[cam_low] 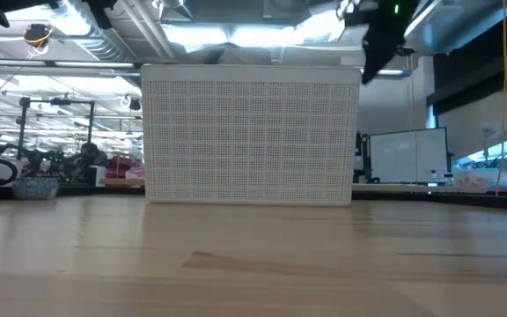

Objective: Sort clothes
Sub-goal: Put the brown shorts into the white bin, then return to Home Position

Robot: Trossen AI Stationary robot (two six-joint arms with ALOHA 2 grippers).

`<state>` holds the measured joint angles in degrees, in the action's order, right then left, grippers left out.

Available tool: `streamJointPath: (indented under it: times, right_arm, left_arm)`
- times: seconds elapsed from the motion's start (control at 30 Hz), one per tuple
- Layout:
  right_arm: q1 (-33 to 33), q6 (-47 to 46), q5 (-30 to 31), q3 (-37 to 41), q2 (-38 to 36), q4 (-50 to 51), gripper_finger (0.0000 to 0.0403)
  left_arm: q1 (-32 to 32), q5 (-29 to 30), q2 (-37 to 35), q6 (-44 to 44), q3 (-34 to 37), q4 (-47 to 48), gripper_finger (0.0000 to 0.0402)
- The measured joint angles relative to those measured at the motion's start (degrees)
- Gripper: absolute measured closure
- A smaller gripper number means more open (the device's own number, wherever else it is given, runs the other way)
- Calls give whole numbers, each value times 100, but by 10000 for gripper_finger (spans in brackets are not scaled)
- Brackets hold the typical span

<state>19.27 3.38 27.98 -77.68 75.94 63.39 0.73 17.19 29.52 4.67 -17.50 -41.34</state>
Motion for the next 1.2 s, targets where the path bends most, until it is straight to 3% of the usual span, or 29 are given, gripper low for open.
streamJointPath:
  times: [0.2,0.37,0.47,0.57,0.63,0.7,0.93,1.2]
  right_arm:
    - [505,620,773,1229,51,-1553,199]
    - [983,1405,902,1346,59,-3258,199]
    - [1000,1621,261,1134,50,-3988,199]
    - [1000,1286,-1451,1057,77,-4337,199]
    - [957,883,-2386,1050,229,-4432,199]
    - [862,729,-2777,1113,462,-4349,199]
    - [512,916,-2796,1126,919,-4227,199]
    - [-113,958,-2560,-267,179,-3155,199]
  left_arm:
    - [0,0,0,-18,0,-2,231]
    - [-2,0,-2,-65,0,-5,231]
    - [-2,4,0,-109,0,-28,231]
    - [-2,4,0,-183,0,-71,231]
    - [-2,4,-1,-182,0,-76,231]
    - [-2,3,-2,-161,0,-70,231]
    - [-2,4,0,-99,0,7,231]
    - [7,-1,0,-79,0,51,231]
